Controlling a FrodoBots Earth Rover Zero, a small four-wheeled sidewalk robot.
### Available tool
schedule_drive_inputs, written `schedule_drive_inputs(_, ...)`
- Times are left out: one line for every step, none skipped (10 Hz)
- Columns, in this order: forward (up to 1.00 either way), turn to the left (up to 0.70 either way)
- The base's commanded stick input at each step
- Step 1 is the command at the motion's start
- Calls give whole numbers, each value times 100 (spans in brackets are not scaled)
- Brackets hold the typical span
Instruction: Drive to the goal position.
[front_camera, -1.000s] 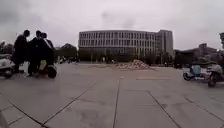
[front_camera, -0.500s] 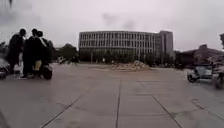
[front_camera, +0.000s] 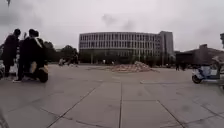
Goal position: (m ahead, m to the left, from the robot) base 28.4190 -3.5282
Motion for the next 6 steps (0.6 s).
schedule_drive_inputs(55, 1)
schedule_drive_inputs(55, 1)
schedule_drive_inputs(55, 1)
schedule_drive_inputs(55, 1)
schedule_drive_inputs(55, 1)
schedule_drive_inputs(55, 1)
